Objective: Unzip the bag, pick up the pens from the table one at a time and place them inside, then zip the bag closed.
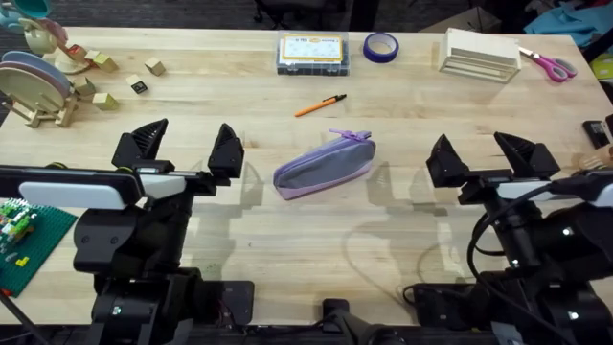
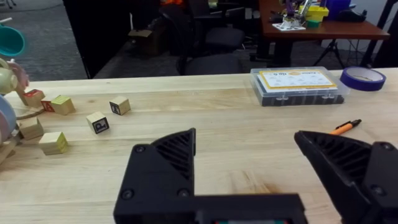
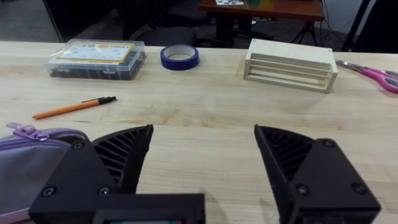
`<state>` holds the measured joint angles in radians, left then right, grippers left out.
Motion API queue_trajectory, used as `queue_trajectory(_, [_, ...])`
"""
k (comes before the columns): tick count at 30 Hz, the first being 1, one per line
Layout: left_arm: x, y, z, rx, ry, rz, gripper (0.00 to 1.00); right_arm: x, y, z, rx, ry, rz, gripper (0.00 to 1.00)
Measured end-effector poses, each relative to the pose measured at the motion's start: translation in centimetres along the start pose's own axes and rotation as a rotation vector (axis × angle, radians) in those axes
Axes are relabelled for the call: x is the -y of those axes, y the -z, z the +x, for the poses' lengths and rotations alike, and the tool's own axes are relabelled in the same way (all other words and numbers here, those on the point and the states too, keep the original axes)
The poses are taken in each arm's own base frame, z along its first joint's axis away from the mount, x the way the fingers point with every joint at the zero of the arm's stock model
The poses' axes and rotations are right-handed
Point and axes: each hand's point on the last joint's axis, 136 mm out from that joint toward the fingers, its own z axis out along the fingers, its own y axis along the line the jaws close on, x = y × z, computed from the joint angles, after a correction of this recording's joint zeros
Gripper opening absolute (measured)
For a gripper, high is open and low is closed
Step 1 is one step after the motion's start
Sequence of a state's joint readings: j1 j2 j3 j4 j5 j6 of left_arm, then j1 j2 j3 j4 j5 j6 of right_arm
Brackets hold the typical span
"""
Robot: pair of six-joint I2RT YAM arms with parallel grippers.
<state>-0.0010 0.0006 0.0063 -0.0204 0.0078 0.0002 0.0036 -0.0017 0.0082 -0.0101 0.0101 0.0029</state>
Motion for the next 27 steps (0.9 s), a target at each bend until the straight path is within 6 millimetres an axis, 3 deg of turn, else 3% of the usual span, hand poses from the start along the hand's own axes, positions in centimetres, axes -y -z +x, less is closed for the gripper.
queue_trajectory(27, [-0.03, 0.0, -0.4, 0.016, 0.0, -0.002, 0.994, 0.0, 0.0, 0.06, -0.003, 0.0, 0.0, 0.997])
